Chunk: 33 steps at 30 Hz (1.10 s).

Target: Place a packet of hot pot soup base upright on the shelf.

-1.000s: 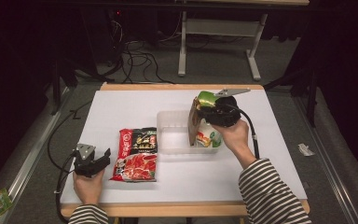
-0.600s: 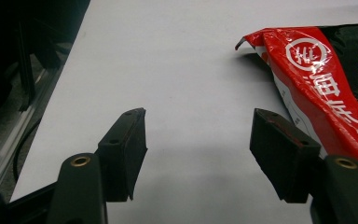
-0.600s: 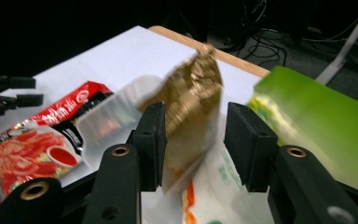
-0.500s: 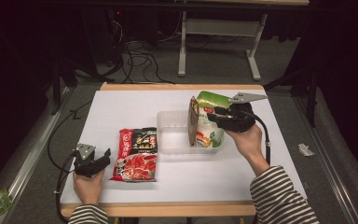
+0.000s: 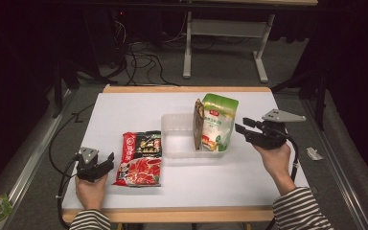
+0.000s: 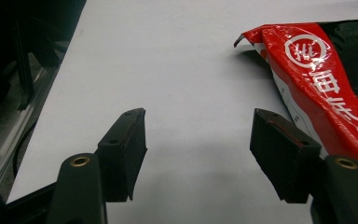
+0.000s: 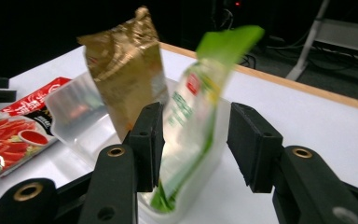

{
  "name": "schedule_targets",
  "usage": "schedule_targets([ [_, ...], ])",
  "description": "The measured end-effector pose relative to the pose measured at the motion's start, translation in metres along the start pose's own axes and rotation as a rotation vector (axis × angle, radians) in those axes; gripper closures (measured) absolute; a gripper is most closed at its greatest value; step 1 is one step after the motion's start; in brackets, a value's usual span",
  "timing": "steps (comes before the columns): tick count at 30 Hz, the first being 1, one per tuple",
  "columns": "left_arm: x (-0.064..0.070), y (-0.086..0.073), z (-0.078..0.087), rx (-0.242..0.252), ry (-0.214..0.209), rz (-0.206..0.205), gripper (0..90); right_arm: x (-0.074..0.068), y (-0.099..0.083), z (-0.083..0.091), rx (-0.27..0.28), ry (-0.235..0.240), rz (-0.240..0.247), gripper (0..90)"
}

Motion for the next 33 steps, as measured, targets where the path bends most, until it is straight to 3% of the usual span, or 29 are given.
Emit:
schedule_targets([
  [5, 0.001, 0.0, -0.001, -0.014, -0.001, -0.017, 36.3, 0.011, -0.022, 0.01, -0.014, -0.029, -0.036, 56.3],
  [11, 0.002, 0.0, 0.002, 0.015, 0.007, -0.021, 35.9, 0.02, -0.044, 0.018, -0.021, -0.071, -0.072, 55.7],
  [24, 0.001, 0.0, 0.002, 0.02, -0.009, -0.018, 35.0, 0.031, -0.101, 0.016, -0.097, -0.138, -0.117, 54.7],
  [30, -0.003, 0.001, 0.003, 0.021, -0.043, 0.03, 35.7, 0.038, -0.126, 0.01, -0.159, -0.181, -0.135, 53.6],
  [33, -0.002, 0.002, 0.004, 0.024, -0.059, 0.028, 35.8, 0.04, -0.136, 0.006, -0.186, -0.194, -0.132, 52.7],
])
Point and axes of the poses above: each handheld gripper's, and its own axes: z roughly backward along the jaws, y roughly out of its top, x roughly to its right, the point moved 4 cm from there along -z, roughly forward along the jaws, and after that the axes turned 12 degrees about z, right-handed, at the moved point
